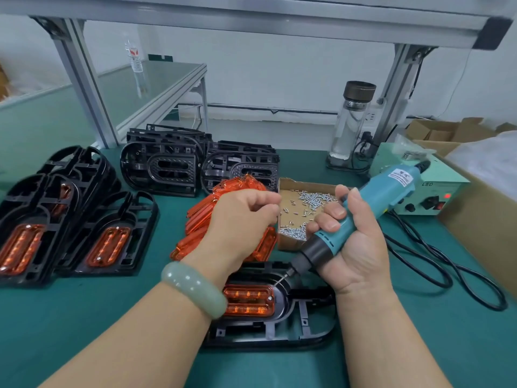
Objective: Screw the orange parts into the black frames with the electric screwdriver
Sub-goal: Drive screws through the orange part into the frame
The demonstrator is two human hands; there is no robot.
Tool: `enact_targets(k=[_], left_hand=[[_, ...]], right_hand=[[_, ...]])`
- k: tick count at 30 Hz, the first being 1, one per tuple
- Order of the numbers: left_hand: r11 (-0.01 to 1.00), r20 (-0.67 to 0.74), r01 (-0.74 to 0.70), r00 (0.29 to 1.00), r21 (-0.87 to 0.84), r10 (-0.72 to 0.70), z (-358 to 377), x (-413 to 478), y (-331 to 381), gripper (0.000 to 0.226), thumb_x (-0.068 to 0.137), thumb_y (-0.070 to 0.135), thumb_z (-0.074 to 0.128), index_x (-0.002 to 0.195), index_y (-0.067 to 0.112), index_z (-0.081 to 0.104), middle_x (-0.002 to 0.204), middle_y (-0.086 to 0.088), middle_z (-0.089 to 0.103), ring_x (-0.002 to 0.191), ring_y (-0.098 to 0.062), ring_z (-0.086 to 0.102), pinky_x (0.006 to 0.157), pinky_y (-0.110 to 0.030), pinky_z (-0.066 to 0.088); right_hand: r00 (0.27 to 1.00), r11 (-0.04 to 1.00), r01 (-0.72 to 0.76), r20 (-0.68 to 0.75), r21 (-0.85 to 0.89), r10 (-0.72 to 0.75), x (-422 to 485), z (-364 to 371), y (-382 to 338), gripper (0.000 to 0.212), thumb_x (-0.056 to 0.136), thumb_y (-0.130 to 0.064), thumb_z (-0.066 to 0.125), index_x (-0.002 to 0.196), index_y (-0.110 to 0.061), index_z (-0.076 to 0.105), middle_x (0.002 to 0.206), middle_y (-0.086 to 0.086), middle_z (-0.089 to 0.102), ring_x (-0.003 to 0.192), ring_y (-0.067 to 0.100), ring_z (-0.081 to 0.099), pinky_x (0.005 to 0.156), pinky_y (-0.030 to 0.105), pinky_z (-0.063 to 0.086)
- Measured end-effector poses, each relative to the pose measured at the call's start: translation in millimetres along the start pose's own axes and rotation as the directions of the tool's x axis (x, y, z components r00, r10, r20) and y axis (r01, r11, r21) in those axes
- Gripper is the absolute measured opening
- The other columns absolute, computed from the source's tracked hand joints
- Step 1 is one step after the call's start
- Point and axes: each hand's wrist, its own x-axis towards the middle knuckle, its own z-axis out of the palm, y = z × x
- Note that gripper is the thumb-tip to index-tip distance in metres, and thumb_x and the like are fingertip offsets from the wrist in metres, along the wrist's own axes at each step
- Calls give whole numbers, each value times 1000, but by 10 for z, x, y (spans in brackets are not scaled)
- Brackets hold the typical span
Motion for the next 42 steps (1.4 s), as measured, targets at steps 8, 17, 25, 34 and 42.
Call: enact_targets(k=[8,17,25,34,42], left_hand=[[923,-106,116,981,-366,-165,-290,-337,-186,22,81,0,68,87,21,71,66,7,68,65,-7,65,61,-19,53],[976,-63,100,991,-191,-114,-398,-619,-269,21,83,12,65,76,30,74,69,0,71,57,-2,60,49,-12,44],[994,-19,67,997,-86,-69,-293,-650,-277,14,86,17,65,74,18,71,58,7,66,44,3,51,46,-7,39],[989,-20,97,995,-114,-100,-261,-645,-300,17,84,21,66,69,20,73,59,3,67,43,1,50,45,-8,37],[994,-18,82,996,-74,-84,-244,-658,-272,23,87,25,64,66,18,71,51,8,62,41,4,47,46,-5,35]], right_hand=[[993,994,98,-73,42,-94,9,-1,69,15,77,-31,62,86,-24,53,58,-11,44,43,3,42,53,19,45],[981,981,154,-140,120,-137,39,-11,119,16,77,-31,66,83,-25,53,59,-12,47,47,3,46,62,22,45],[973,972,163,-193,167,-130,36,-17,120,19,72,-30,69,78,-22,52,60,-11,48,46,4,46,62,21,47],[969,973,157,-219,170,-118,34,-2,151,20,74,-30,68,81,-22,51,59,-11,48,46,3,46,62,21,47],[968,973,156,-224,168,-116,23,-2,173,16,84,-30,66,82,-22,52,60,-11,48,47,3,46,64,21,46]])
